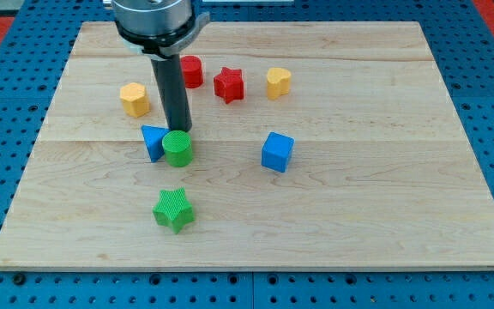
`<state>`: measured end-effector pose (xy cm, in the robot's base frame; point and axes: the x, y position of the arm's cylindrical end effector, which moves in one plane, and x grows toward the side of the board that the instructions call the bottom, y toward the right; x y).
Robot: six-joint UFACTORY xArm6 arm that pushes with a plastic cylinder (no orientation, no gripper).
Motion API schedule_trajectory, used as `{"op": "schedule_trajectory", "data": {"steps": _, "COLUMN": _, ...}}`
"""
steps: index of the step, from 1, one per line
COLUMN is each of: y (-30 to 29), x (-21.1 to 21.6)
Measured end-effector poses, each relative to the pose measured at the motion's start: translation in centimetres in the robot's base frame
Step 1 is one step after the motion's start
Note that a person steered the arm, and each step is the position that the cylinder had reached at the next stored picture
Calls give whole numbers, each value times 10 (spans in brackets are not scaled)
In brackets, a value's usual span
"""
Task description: Push the green circle to top of the green star
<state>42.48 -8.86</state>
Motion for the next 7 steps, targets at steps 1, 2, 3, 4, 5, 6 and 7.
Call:
{"op": "schedule_trajectory", "data": {"steps": 1, "y": -1, "x": 30}}
{"op": "schedule_trajectory", "data": {"steps": 2, "y": -1, "x": 37}}
{"op": "schedule_trajectory", "data": {"steps": 3, "y": 5, "x": 36}}
{"op": "schedule_trajectory", "data": {"steps": 4, "y": 6, "x": 48}}
{"op": "schedule_trajectory", "data": {"steps": 5, "y": 7, "x": 48}}
{"op": "schedule_trajectory", "data": {"steps": 6, "y": 18, "x": 31}}
{"op": "schedule_trajectory", "data": {"steps": 7, "y": 34, "x": -6}}
